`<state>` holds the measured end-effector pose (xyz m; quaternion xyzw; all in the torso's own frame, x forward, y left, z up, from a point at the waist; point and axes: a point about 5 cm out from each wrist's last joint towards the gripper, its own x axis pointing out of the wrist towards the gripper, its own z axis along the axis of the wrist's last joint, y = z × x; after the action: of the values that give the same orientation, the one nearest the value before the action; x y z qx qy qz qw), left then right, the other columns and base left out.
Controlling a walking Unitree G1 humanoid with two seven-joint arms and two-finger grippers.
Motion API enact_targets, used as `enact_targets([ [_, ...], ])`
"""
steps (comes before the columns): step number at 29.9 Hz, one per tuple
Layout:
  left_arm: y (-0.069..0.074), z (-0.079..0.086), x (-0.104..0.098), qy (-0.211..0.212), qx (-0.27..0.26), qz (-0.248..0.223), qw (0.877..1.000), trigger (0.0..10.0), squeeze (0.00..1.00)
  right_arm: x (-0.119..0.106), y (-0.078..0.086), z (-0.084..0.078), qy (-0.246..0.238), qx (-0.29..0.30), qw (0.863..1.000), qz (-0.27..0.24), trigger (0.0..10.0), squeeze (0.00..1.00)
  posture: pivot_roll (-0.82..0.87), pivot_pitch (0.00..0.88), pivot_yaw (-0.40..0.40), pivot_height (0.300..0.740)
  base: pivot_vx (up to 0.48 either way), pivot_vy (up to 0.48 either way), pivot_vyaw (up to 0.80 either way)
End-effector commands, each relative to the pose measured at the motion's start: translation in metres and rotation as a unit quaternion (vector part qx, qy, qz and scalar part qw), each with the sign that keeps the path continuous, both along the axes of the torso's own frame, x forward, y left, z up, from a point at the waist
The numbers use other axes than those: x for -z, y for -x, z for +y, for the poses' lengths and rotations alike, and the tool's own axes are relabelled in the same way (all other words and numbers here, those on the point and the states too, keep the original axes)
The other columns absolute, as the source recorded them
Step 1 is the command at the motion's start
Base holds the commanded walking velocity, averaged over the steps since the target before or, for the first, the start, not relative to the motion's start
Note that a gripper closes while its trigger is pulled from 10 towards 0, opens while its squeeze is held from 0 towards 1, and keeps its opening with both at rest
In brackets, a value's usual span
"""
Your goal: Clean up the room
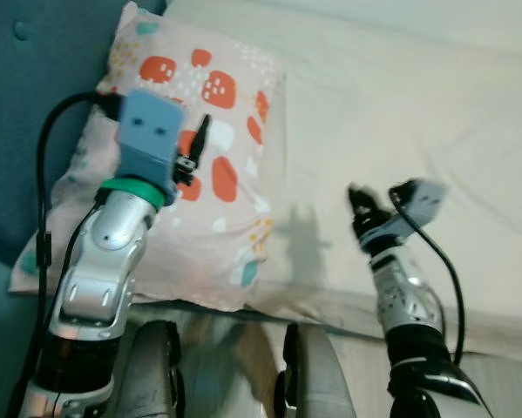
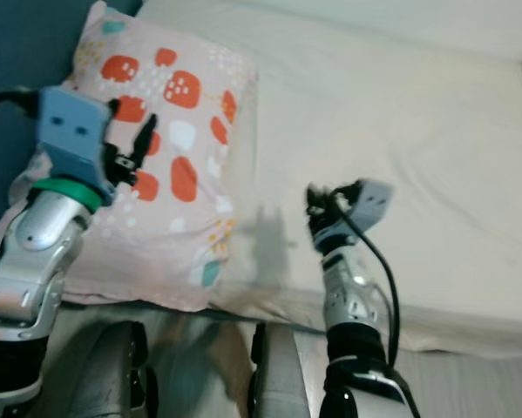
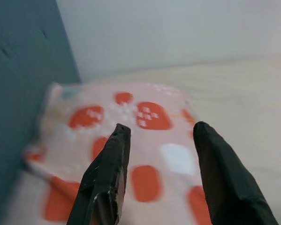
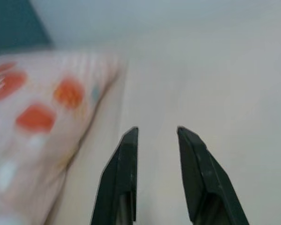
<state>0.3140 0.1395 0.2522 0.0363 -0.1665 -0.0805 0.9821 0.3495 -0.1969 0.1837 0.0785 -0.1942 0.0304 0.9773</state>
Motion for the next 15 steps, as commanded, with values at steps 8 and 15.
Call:
enact_targets([
  [8, -0.003, 0.005, 0.009, 0.023, 0.004, 0.031, 0.999, 10.0, 0.00, -0.029, 0.010, -0.003, 0.069, 0.052, 0.993, -0.083, 10.0, 0.00, -0.01, 0.079, -0.032, 0.611, 0.000, 0.000, 0.00],
  [15, 0.000, 0.000, 0.027, 0.007, 0.010, 0.074, 0.997, 10.0, 0.00, -0.016, 0.019, 0.005, 0.069, 0.054, 0.994, -0.064, 10.0, 0.00, 0.00, 0.069, -0.028, 0.636, 0.000, 0.000, 0.00],
])
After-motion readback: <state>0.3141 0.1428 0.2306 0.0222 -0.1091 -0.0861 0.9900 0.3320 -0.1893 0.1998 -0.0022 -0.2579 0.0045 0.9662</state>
